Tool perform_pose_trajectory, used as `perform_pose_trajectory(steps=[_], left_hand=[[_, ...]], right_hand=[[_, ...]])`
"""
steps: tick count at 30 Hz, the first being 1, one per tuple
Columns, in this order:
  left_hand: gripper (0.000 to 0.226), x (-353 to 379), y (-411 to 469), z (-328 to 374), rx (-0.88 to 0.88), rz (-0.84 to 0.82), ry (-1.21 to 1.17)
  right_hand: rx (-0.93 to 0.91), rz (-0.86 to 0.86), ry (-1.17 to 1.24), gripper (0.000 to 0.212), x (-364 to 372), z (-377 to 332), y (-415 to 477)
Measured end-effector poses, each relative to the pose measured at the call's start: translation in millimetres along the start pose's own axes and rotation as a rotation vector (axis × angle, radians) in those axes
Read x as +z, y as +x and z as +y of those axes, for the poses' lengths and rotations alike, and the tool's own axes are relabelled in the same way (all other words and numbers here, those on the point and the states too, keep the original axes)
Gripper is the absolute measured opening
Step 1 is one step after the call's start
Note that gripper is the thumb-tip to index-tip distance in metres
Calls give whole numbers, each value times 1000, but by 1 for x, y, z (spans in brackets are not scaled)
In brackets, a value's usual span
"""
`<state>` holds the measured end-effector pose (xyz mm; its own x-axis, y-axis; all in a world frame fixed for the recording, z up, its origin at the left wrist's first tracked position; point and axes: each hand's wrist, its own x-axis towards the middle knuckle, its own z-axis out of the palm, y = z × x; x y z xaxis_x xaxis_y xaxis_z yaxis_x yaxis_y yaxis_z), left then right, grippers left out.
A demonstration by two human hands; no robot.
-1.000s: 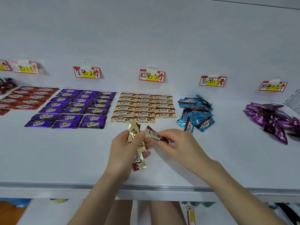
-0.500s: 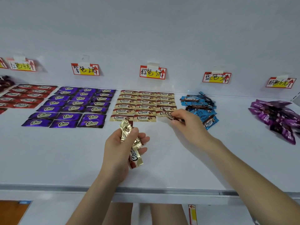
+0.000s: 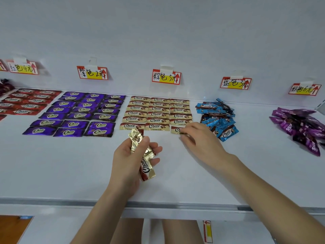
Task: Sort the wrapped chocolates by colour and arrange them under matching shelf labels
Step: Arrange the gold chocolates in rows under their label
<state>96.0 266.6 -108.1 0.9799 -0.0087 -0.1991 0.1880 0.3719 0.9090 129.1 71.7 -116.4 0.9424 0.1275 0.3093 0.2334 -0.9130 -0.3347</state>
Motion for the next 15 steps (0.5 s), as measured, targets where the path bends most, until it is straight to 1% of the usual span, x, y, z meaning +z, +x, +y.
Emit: perform_pose_trajectory(steps=[8, 12, 15], left_hand=[[15, 2, -1, 3, -32, 9, -53], [14, 0, 2, 5, -93, 12, -162], [22, -1, 4, 6, -148, 9, -223]], right_hand=[[0, 1, -46, 29, 5, 1, 3], [-7, 14, -53, 29, 7, 1, 3], [-12, 21, -56, 30, 7, 1, 2]])
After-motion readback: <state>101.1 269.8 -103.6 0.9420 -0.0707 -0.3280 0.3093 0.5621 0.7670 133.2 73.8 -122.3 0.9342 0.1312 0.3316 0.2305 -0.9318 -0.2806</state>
